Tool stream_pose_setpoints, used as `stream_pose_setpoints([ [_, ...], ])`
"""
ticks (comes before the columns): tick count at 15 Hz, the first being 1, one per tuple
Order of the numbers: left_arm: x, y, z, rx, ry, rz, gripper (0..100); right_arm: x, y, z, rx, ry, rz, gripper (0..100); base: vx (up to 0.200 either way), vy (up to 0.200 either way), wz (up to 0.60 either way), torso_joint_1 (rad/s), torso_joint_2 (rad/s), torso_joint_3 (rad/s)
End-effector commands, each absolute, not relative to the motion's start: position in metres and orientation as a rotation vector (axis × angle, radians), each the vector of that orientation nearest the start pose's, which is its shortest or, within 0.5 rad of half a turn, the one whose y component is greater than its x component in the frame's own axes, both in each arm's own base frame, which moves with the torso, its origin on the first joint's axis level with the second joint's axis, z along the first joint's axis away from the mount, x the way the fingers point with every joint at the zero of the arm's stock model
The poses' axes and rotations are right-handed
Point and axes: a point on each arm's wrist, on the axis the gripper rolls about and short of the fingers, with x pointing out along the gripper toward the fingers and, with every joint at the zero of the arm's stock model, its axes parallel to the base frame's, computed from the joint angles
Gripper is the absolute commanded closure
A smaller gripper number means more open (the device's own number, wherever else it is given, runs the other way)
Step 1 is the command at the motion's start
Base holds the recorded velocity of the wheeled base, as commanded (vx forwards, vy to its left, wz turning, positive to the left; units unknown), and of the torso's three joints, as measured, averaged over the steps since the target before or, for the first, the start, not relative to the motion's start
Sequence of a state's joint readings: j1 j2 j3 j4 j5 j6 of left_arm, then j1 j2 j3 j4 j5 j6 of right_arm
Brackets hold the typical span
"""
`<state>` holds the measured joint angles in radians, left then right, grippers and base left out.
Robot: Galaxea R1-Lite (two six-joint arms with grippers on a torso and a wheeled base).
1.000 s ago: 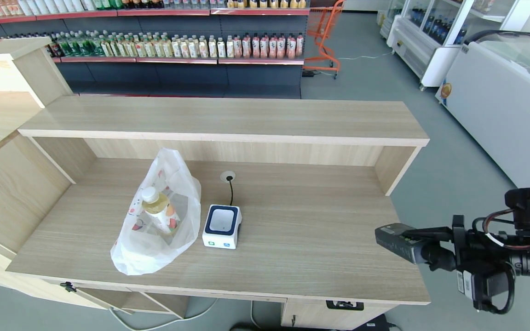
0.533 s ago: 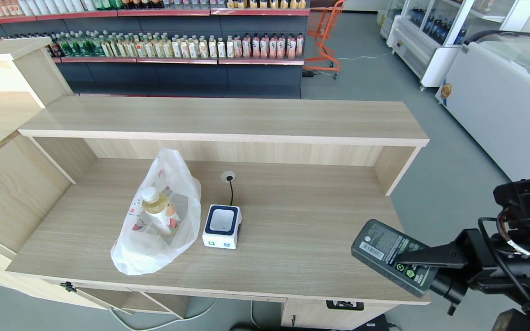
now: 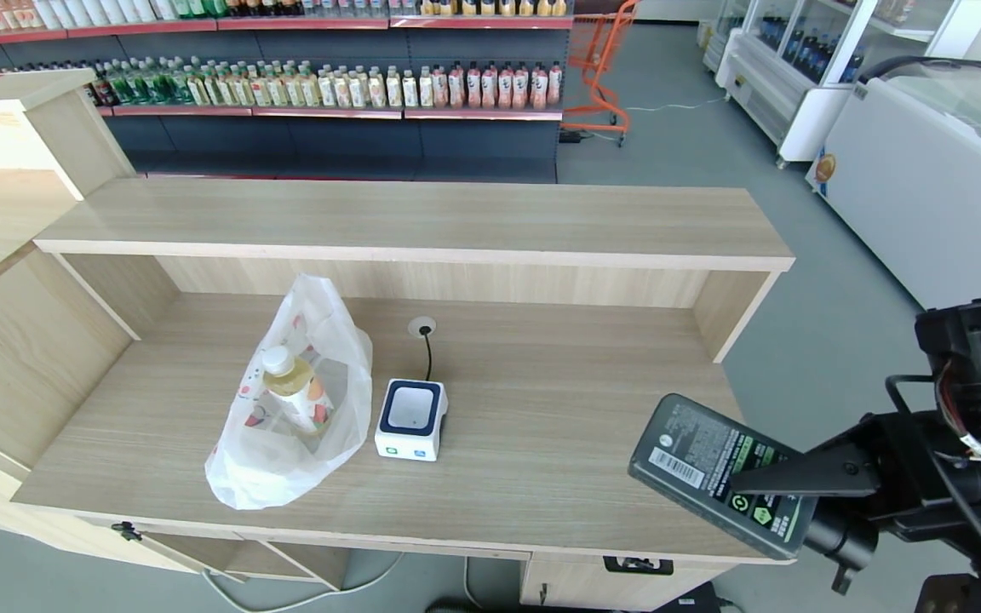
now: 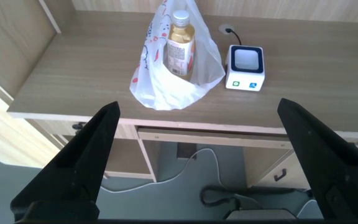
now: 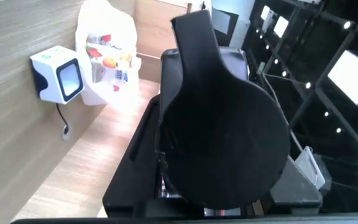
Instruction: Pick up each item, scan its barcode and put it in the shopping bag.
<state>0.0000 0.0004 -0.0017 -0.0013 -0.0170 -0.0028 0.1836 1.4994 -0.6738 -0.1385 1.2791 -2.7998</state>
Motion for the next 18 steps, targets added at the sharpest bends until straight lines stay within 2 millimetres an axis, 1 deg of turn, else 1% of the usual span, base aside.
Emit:
stream_pose_setpoints([
  [1, -0.023, 0.0, 0.076, -0.003, -0.003, -0.017, 0, 0.208, 0.064, 0.17, -1.814, -1.607, 0.985, 100, 0.0, 0.0, 0.0, 0.0, 0.0, 0.0],
  [4, -0.023, 0.0, 0.076, -0.003, -0.003, -0.017, 0, 0.2, 0.078, 0.165, -1.754, -1.671, 1.036, 100, 0.0, 0.0, 0.0, 0.0, 0.0, 0.0],
  [7, -0.023, 0.0, 0.076, -0.003, -0.003, -0.017, 0, 0.198, 0.079, 0.161, -1.741, -1.667, 1.053, 100, 0.0, 0.0, 0.0, 0.0, 0.0, 0.0],
  [11, -0.023, 0.0, 0.076, -0.003, -0.003, -0.017, 0, 0.197, 0.078, 0.16, -1.739, -1.665, 1.056, 100, 0.0, 0.0, 0.0, 0.0, 0.0, 0.0],
  [14, -0.023, 0.0, 0.076, -0.003, -0.003, -0.017, 0, 0.195, 0.08, 0.153, -1.71, -1.649, 1.1, 100, 0.0, 0.0, 0.0, 0.0, 0.0, 0.0],
  [16, -0.023, 0.0, 0.076, -0.003, -0.003, -0.017, 0, 0.193, 0.093, 0.147, -1.653, -1.681, 1.165, 100, 0.0, 0.0, 0.0, 0.0, 0.0, 0.0],
  [18, -0.023, 0.0, 0.076, -0.003, -0.003, -0.017, 0, 0.192, 0.099, 0.144, -1.625, -1.701, 1.192, 100, 0.0, 0.0, 0.0, 0.0, 0.0, 0.0],
])
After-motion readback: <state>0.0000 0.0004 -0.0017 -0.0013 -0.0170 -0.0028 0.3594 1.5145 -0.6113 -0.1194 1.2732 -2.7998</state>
